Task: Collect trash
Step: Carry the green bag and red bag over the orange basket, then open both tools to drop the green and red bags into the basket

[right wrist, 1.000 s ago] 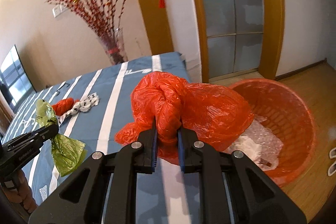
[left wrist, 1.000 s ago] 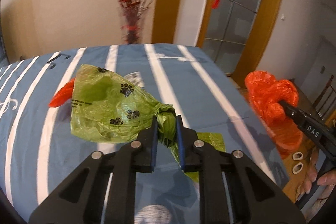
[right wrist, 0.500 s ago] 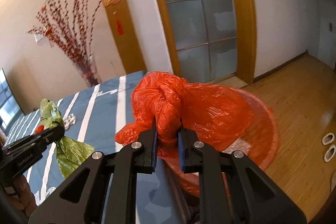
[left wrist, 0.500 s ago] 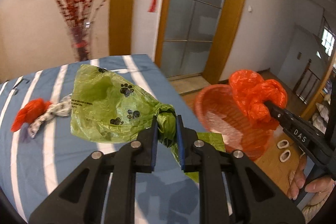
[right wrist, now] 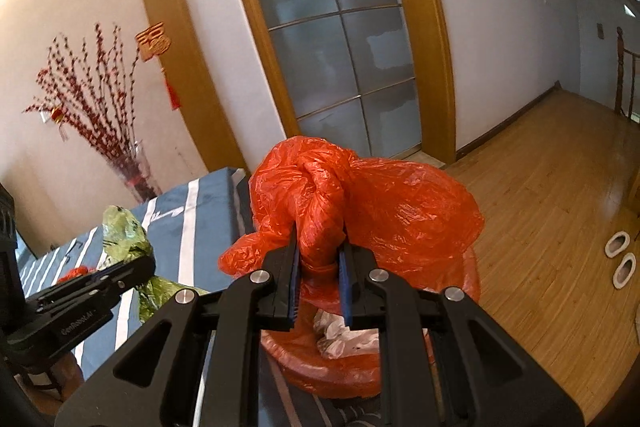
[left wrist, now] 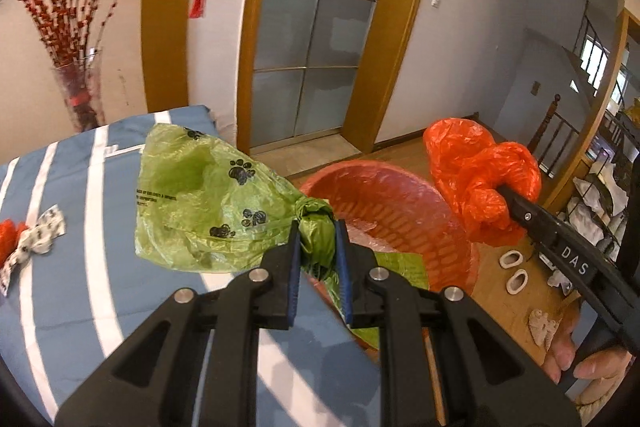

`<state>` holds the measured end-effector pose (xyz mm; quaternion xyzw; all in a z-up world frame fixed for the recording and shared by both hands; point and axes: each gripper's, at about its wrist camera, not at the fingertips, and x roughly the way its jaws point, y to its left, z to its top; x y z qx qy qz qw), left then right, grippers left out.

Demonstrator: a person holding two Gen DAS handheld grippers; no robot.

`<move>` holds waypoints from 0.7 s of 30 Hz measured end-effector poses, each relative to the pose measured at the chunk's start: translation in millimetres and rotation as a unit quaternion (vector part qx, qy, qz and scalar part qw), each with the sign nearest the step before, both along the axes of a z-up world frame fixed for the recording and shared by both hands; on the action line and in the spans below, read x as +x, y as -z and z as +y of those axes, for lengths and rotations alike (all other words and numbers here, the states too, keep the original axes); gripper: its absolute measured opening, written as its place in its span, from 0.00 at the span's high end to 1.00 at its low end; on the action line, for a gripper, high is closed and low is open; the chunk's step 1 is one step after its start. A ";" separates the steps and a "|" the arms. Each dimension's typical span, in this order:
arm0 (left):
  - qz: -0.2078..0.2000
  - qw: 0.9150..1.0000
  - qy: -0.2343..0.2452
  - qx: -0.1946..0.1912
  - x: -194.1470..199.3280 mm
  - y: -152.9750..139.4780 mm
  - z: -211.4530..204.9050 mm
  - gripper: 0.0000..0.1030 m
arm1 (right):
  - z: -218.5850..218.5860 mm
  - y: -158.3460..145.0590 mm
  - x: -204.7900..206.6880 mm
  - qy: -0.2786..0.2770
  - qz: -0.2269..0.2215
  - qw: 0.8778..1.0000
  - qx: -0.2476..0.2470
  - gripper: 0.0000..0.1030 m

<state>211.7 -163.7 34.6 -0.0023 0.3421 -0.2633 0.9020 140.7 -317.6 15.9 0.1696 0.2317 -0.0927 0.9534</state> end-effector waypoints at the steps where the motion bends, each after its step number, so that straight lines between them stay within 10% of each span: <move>1: 0.000 1.000 0.003 0.000 1.7 0.9 -2.2 0.83 | -3.0 0.4 0.7 0.003 0.000 1.000 0.002 0.84; 21: -0.001 0.999 0.050 0.002 30.1 24.6 -59.4 0.80 | -49.7 16.0 30.8 0.026 0.000 0.997 0.070 0.78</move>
